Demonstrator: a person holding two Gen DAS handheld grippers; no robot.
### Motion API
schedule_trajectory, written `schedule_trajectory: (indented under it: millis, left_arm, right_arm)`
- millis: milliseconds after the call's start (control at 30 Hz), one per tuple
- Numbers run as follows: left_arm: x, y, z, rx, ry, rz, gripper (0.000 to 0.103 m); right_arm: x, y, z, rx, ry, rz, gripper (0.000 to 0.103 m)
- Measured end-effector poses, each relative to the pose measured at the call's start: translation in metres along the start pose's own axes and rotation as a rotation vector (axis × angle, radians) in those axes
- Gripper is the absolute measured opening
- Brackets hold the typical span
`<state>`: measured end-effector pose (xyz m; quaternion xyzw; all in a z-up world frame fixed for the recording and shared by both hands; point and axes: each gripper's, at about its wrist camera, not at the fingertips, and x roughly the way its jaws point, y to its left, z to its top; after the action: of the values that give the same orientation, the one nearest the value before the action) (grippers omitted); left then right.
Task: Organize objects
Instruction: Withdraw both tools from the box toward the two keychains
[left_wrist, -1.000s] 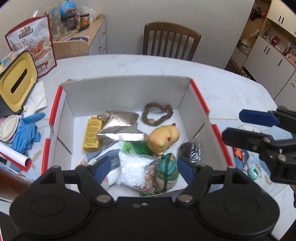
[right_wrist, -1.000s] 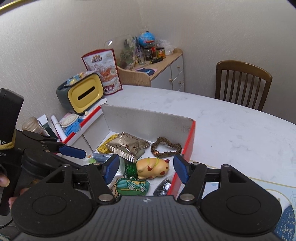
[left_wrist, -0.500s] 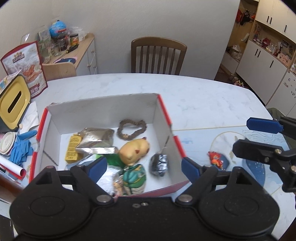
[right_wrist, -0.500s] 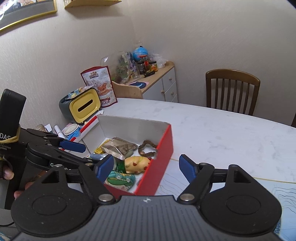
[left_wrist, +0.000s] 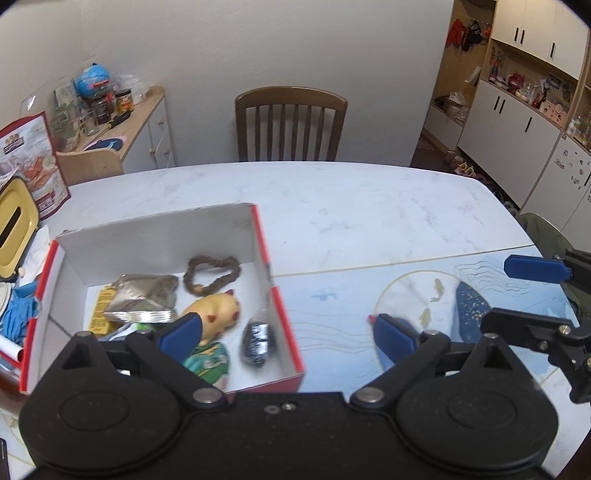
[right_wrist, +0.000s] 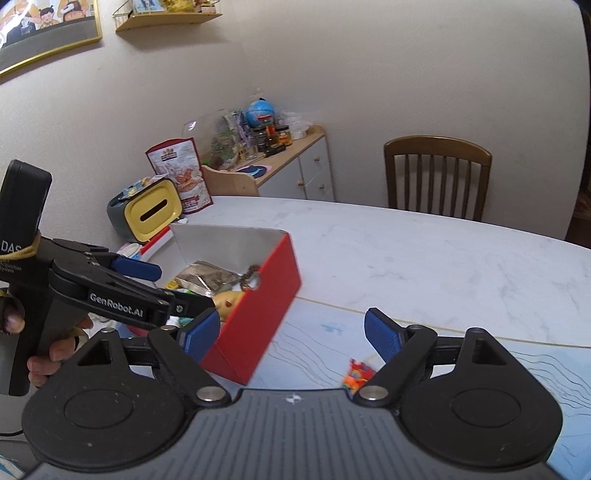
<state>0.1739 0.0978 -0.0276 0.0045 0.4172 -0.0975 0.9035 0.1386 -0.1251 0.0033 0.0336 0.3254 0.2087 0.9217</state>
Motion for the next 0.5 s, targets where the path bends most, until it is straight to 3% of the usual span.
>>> schedule_trajectory:
  millis: [233, 500]
  left_arm:
    - [0.006, -0.031, 0.001, 0.025, -0.017, -0.007, 0.102]
    - [0.025, -0.058, -0.003, 0.035, -0.007, -0.003, 0.102]
  right_arm:
    - [-0.017, -0.032, -0.018, 0.022, 0.0, -0.021, 0.094]
    - [-0.019, -0.061, -0.044, 0.008, 0.028, -0.072, 0.096]
